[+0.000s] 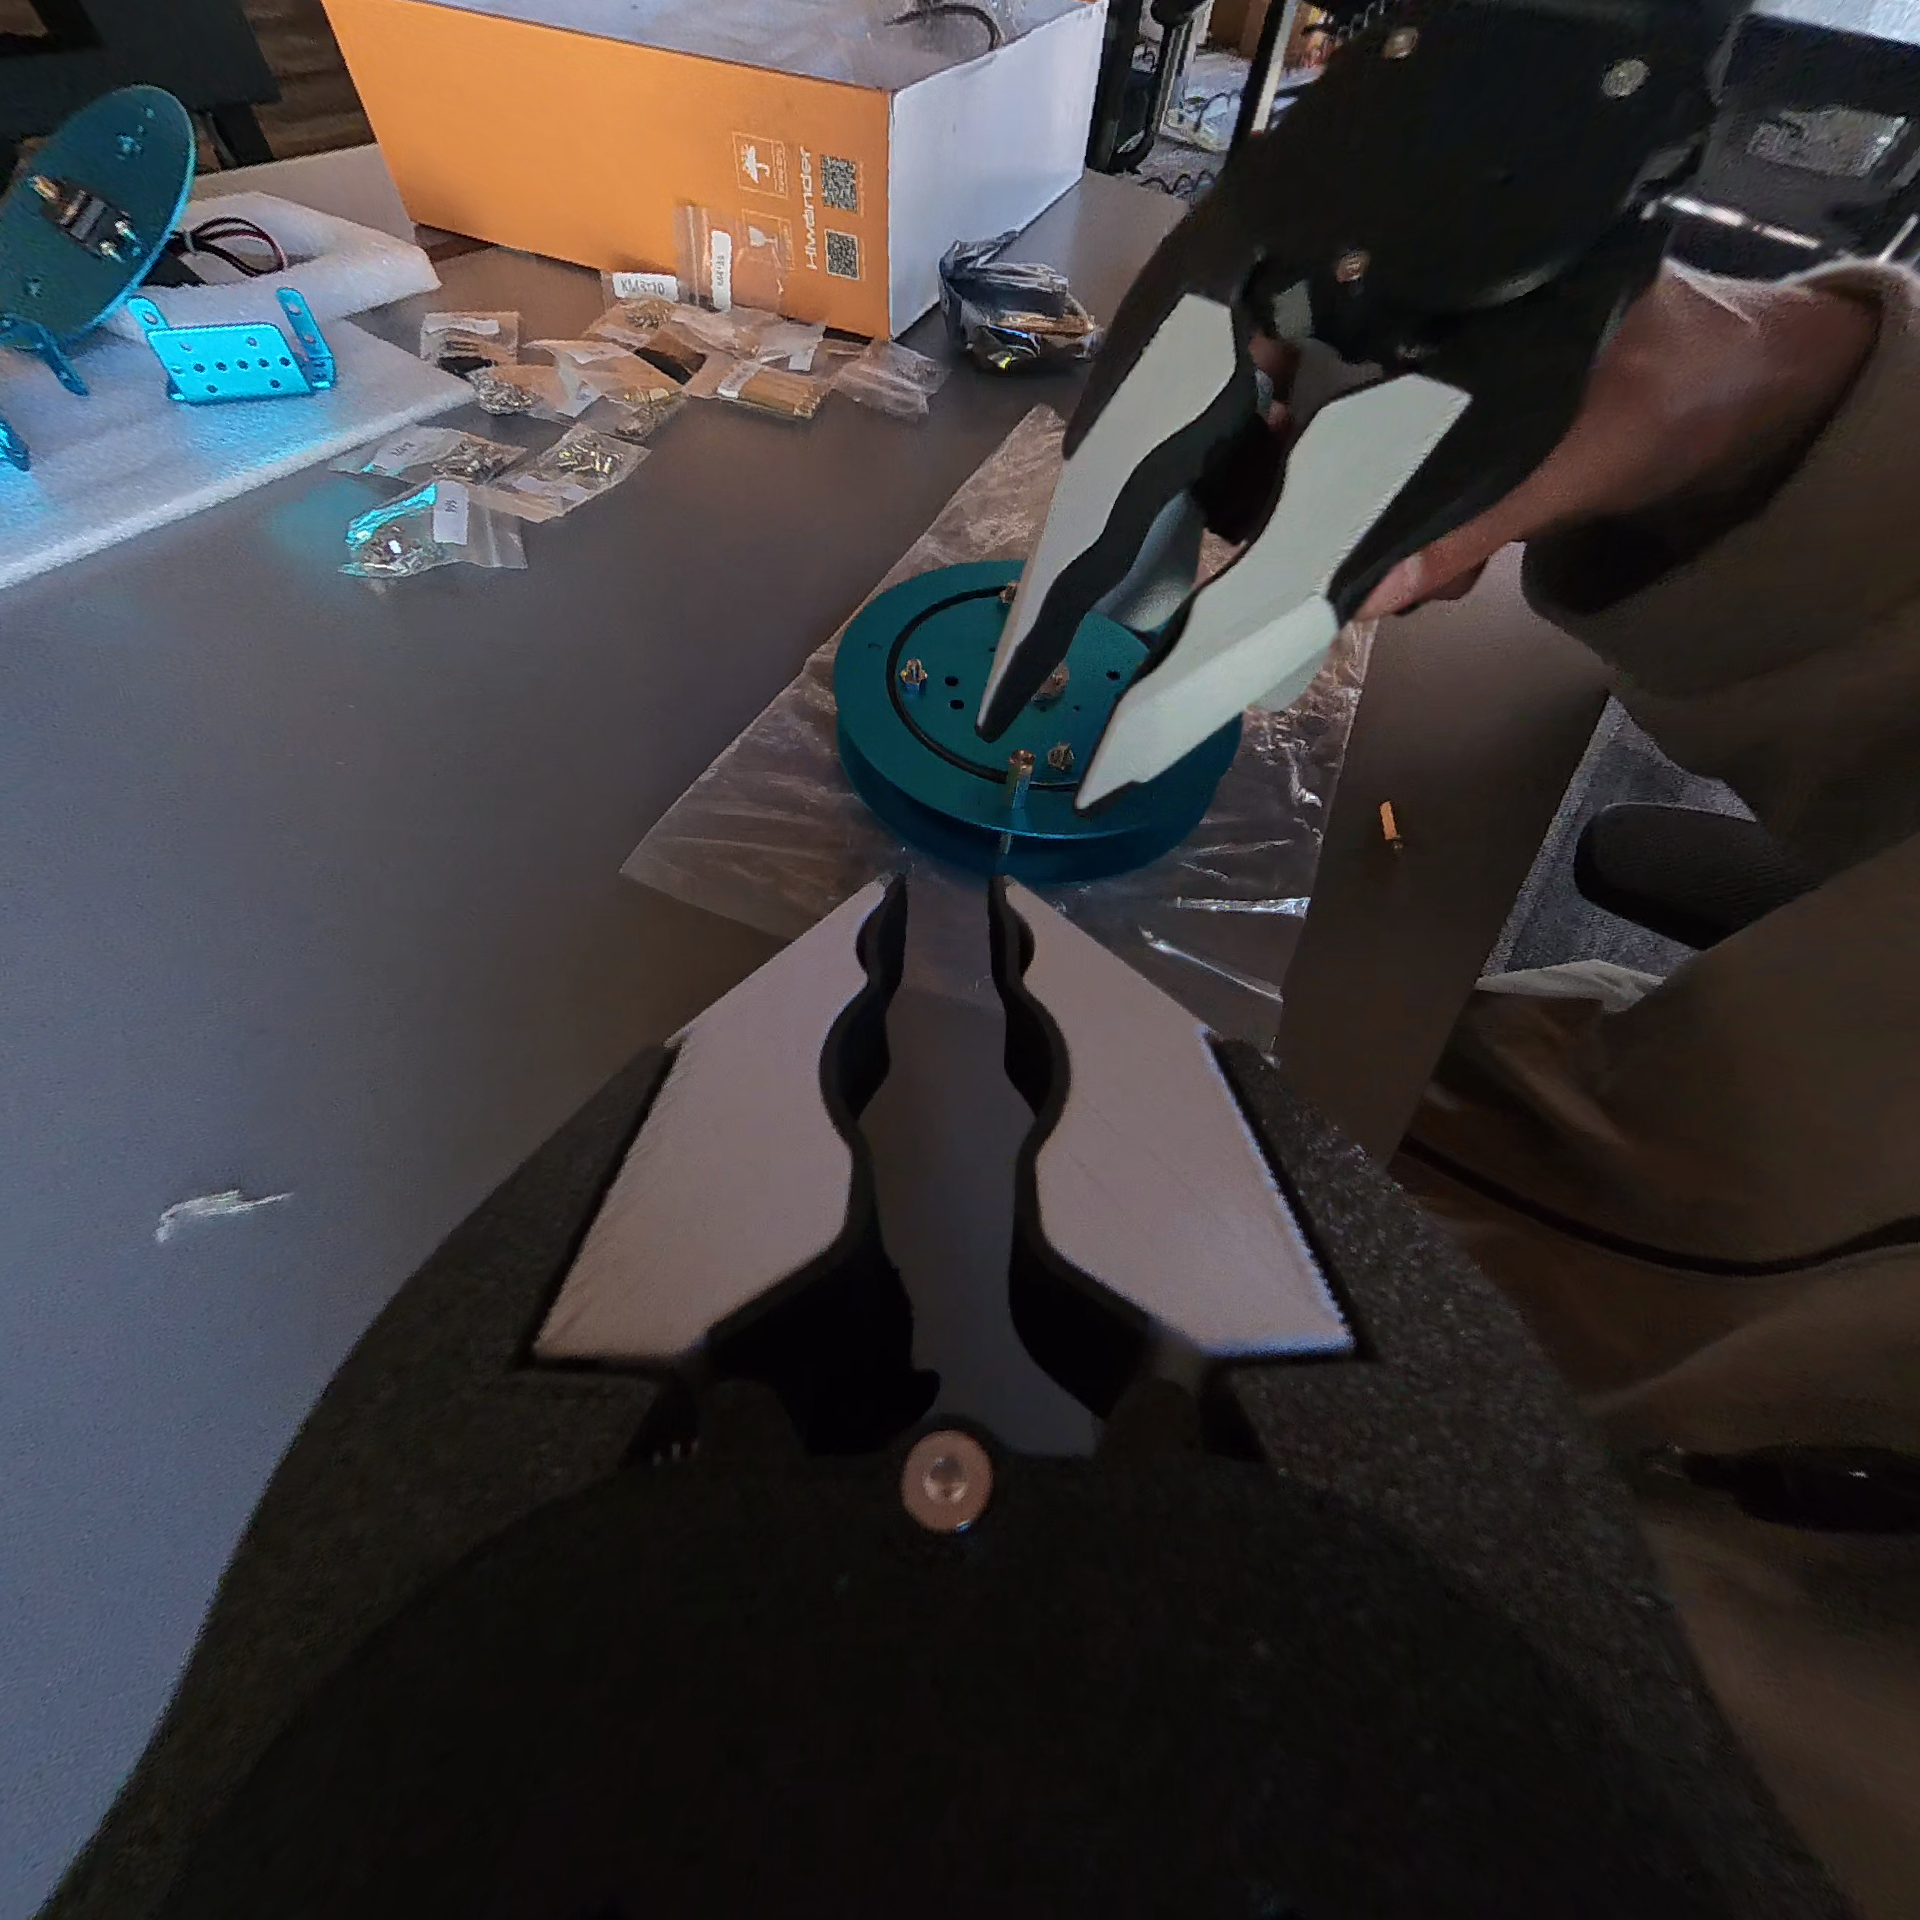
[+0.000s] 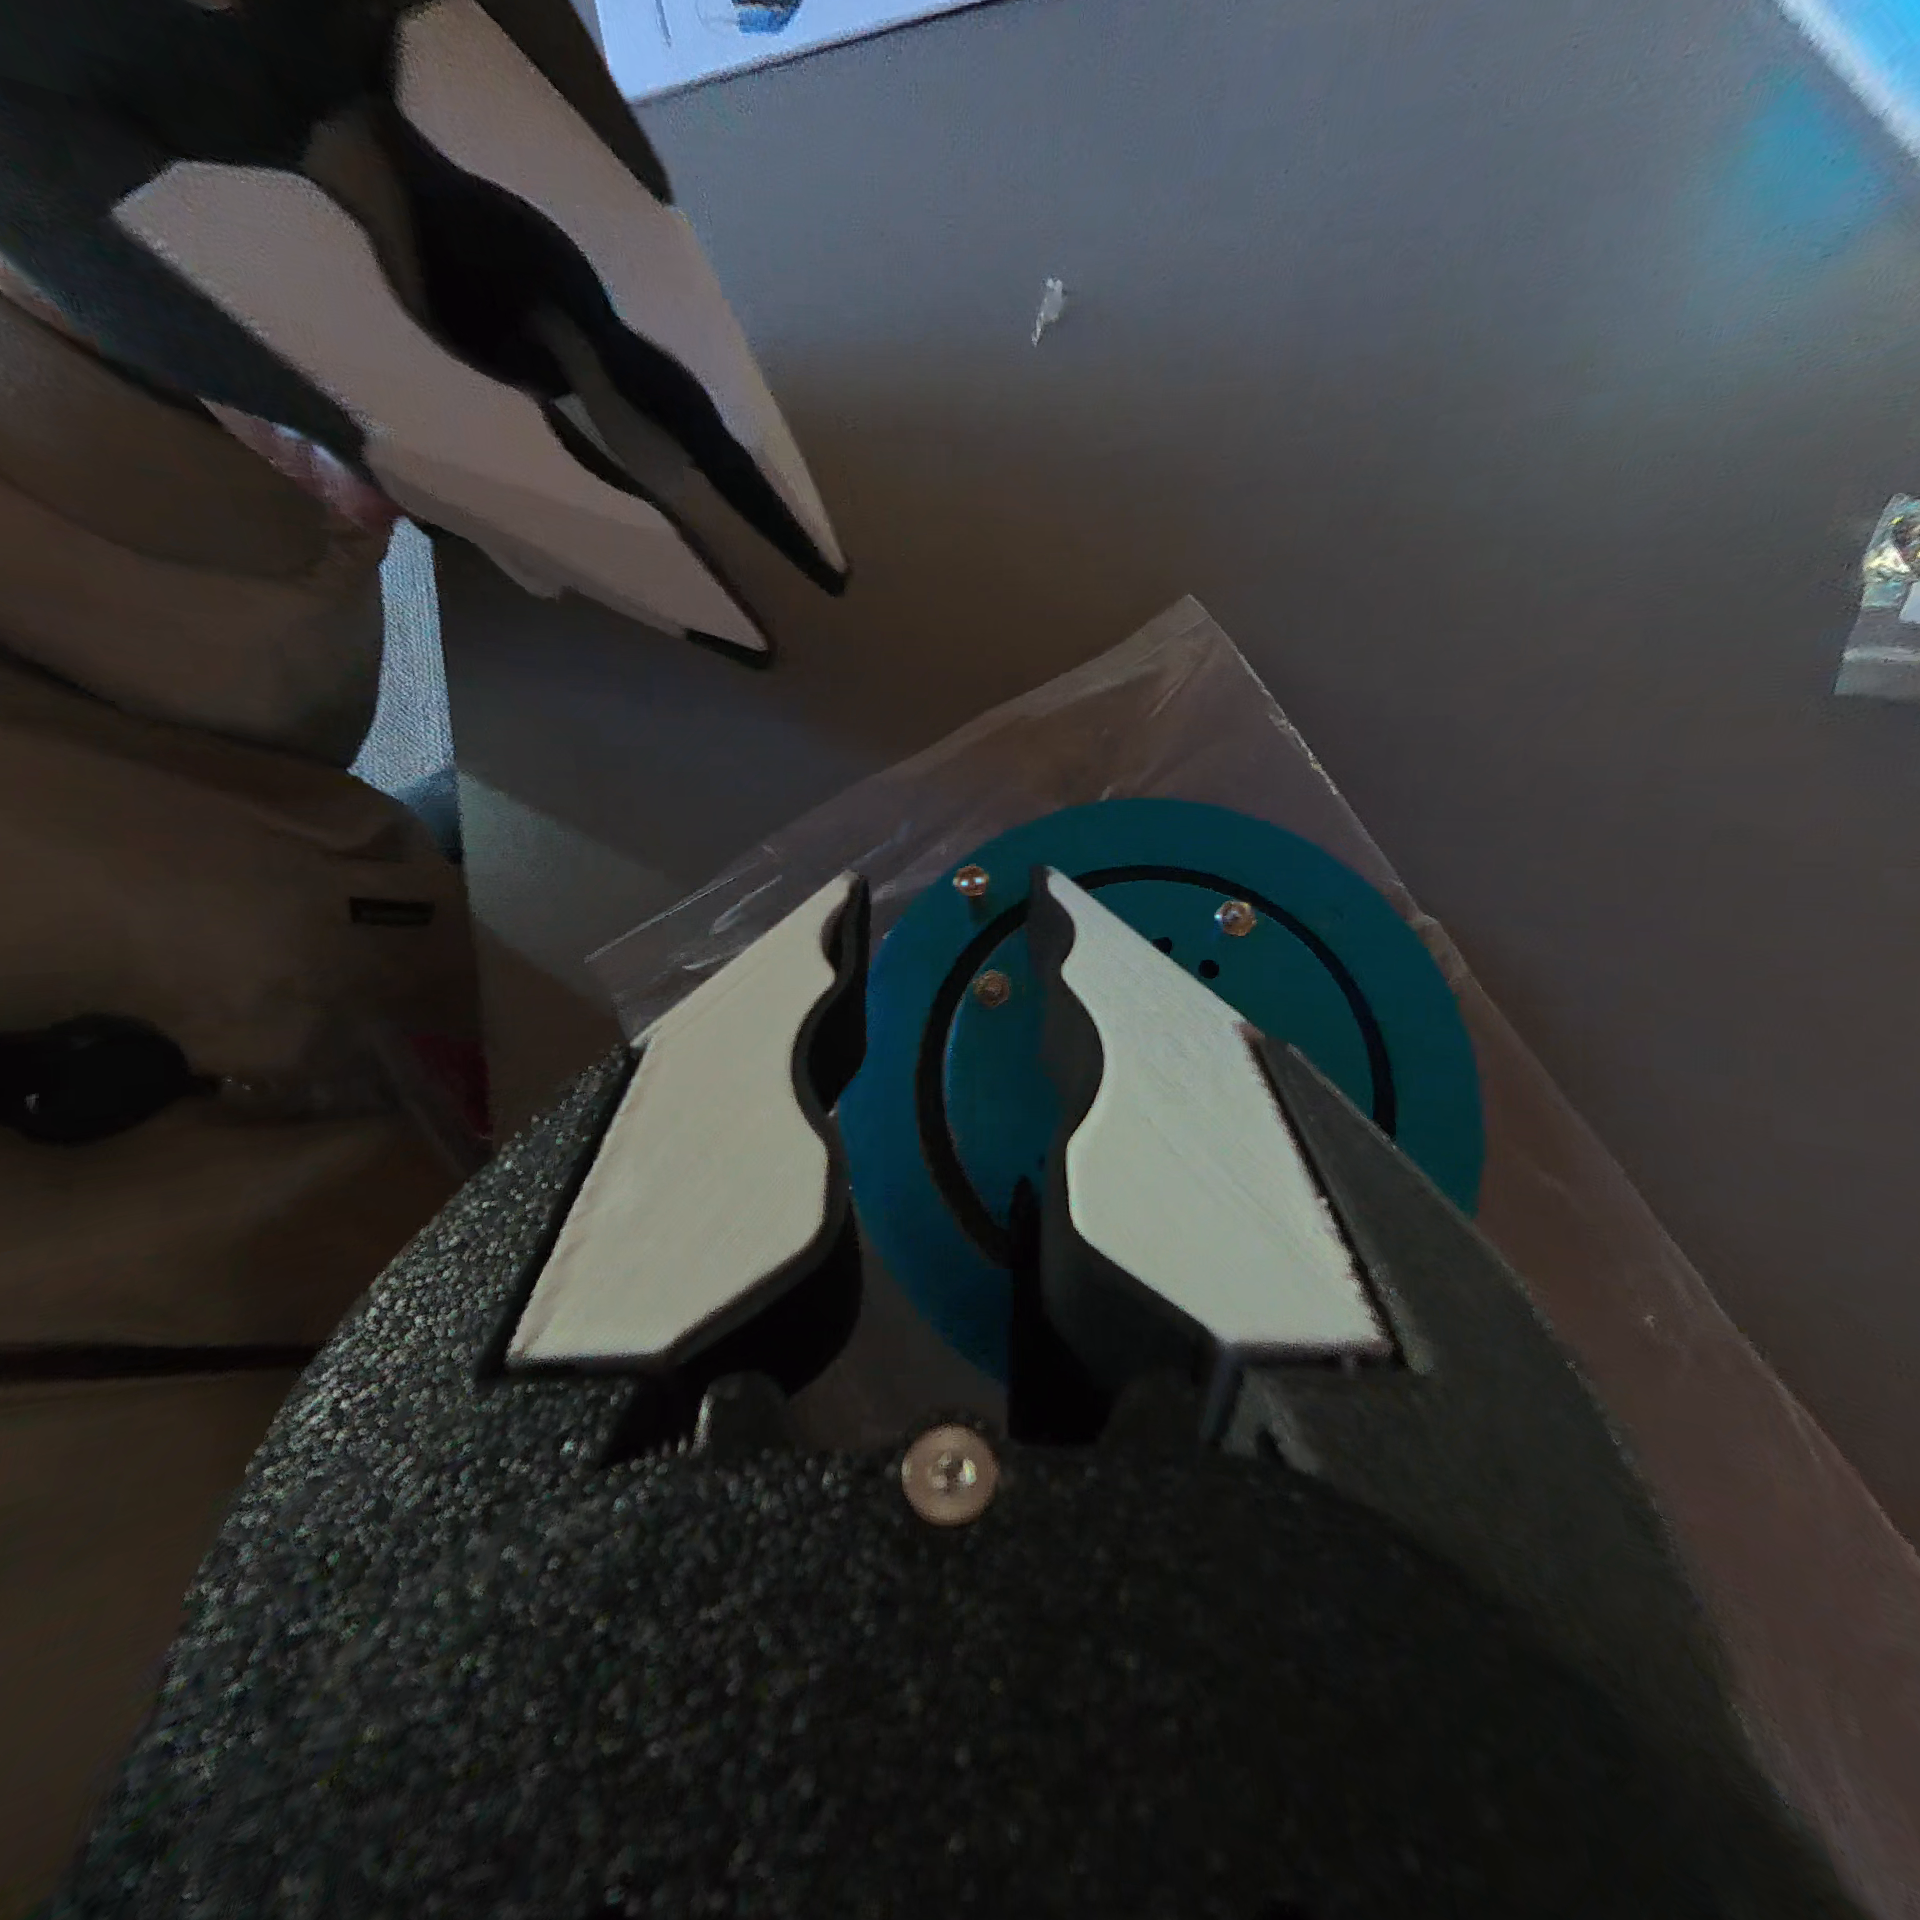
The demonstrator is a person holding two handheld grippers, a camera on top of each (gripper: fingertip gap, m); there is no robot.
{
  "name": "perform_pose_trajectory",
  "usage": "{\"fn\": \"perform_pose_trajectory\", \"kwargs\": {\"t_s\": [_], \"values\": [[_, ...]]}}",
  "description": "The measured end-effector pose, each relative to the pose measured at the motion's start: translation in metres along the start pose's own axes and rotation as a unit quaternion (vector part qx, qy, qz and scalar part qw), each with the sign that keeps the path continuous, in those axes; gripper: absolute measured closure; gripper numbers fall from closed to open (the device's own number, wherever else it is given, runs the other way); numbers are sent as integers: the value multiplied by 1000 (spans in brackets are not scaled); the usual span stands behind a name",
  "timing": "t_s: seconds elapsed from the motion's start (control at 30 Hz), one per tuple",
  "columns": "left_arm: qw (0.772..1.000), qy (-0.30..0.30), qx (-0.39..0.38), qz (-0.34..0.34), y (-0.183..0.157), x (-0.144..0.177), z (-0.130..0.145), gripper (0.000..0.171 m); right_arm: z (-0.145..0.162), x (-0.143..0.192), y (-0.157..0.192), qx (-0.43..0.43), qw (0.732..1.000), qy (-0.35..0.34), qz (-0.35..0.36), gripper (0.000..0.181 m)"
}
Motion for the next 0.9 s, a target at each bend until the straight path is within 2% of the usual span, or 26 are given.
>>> {"fn": "perform_pose_trajectory", "kwargs": {"t_s": [0.13,0.43,0.67,0.9], "values": [[1000,-4,6,15,-3,4,0,157,6,-8,-3,23,999,21,-13,176],[1000,-17,21,14,4,0,-7,157,-14,15,-20,-51,994,-95,-26,176],[999,-15,0,41,-1,-21,-19,157,-43,36,-17,-131,958,-237,-97,176],[992,-71,-39,102,-28,-21,-37,158,-38,44,-16,-167,936,-279,-133,176]]}}
Point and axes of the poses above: each gripper's, where its closed fingertips meet, x back along the fingers, z out of its underside, y = z × x across the jaws, the point moved 2 cm from there along x, back along the fingers, and after that the axes turned 15 degrees about x, right-handed, at the moved point
